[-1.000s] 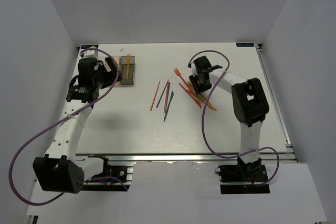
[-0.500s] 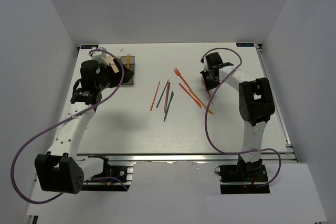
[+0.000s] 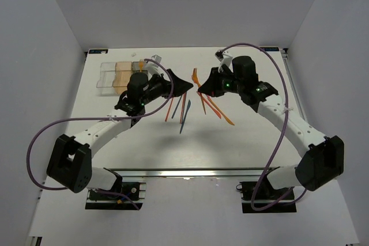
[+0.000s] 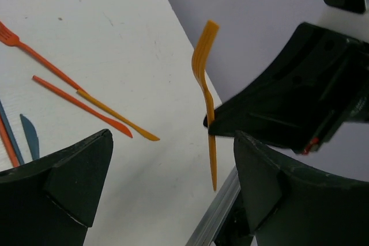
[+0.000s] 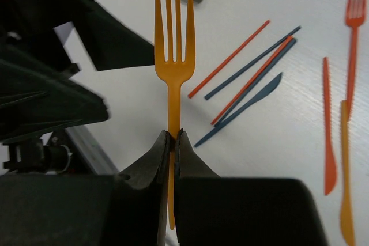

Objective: Sort the eating utensils into containers

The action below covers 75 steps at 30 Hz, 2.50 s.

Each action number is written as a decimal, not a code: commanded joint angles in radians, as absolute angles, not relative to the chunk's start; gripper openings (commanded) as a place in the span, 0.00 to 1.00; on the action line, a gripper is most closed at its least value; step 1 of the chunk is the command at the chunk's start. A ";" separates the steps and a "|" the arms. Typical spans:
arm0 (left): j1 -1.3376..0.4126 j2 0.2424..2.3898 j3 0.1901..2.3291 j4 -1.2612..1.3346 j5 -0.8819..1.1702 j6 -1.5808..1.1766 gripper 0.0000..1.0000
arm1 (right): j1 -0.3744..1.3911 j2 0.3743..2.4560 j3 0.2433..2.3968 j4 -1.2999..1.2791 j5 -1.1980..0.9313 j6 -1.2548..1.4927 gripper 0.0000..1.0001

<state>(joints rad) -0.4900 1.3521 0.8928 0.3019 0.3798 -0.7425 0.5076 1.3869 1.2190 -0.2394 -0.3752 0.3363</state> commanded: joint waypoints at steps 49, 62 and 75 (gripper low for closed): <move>0.078 2.569 2.163 1.477 1.302 -1.609 0.00 | 0.541 1.034 0.927 -0.310 -0.173 0.279 0.89; 0.152 2.418 1.896 1.520 1.331 -1.543 0.00 | 0.541 1.060 0.917 -0.298 -0.181 0.270 0.89; 0.152 2.028 1.628 1.196 1.166 -1.514 0.00 | 0.541 1.020 0.930 -0.305 -0.167 0.267 0.89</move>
<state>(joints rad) 0.1585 2.2246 1.6871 1.2903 1.2541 -1.5322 0.5442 1.0500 0.9195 -0.3344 -0.1669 0.2794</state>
